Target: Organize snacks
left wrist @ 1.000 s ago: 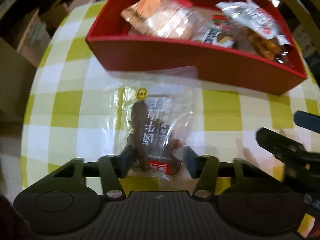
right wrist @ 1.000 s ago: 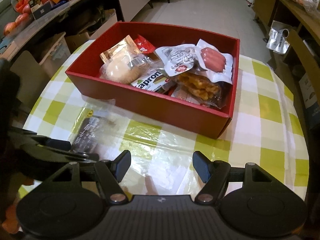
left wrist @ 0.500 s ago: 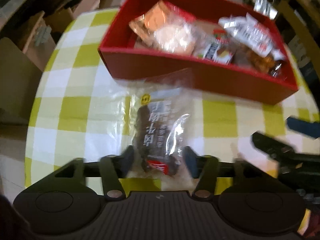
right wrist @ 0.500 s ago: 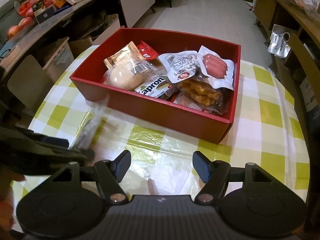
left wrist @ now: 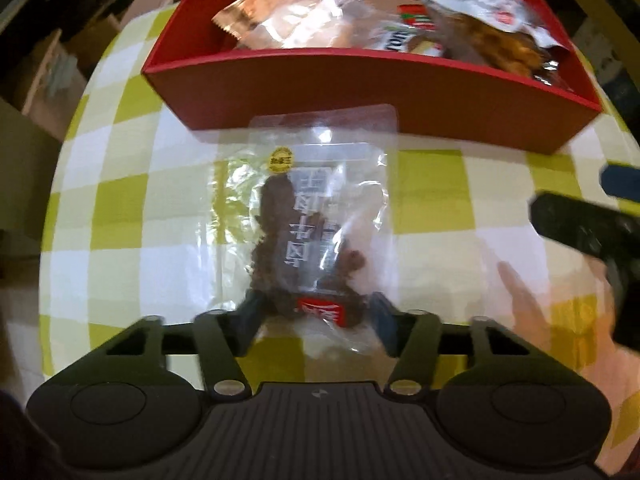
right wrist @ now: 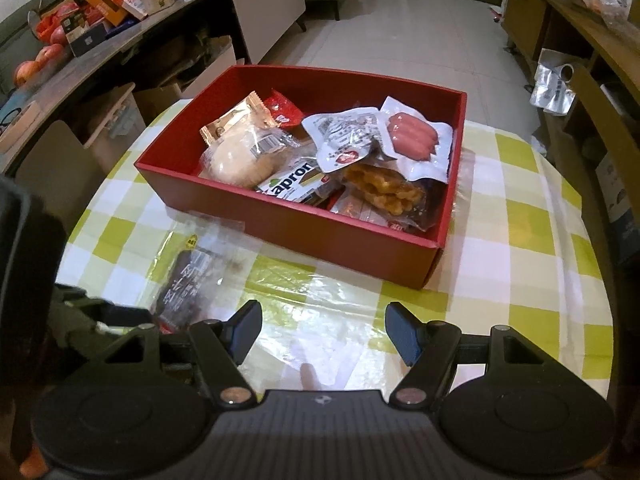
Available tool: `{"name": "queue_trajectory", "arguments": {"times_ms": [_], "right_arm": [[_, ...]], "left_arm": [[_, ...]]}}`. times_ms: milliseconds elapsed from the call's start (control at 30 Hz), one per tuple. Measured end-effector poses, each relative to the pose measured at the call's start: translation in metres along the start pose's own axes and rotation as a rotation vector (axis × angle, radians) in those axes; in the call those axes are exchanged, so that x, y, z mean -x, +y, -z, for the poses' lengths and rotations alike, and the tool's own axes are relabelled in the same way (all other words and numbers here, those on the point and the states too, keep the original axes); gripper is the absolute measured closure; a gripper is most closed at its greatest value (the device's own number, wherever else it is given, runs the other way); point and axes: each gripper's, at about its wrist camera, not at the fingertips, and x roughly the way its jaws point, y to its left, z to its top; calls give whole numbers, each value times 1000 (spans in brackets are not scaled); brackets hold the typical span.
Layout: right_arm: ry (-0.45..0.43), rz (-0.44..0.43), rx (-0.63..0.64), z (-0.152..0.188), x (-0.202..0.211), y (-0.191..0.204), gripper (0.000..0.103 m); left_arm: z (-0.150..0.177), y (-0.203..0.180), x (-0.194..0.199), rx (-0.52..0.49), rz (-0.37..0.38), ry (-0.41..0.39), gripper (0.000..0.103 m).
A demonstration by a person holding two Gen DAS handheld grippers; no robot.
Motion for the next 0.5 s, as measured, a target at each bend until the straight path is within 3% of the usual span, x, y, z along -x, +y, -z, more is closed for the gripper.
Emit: {"name": "queue_trajectory", "arguments": {"times_ms": [167, 300, 367, 400, 433, 500], "right_arm": [[-16, -4, -3, 0, 5, -1, 29], [-20, -11, -7, -1, 7, -1, 29], [-19, -12, -4, 0, 7, -2, 29], [-18, -13, -4, 0, 8, -2, 29], [-18, -14, -5, 0, 8, -3, 29], [-19, -14, -8, 1, 8, -5, 29]], "left_arm": [[2, 11, 10, 52, 49, -12, 52], [0, 14, 16, 43, 25, -29, 52], [-1, 8, 17, 4, 35, -18, 41], [-3, 8, 15, 6, 35, -13, 23], [-4, 10, 15, 18, 16, -21, 13], [-5, 18, 15, 34, -4, -35, 13]]}}
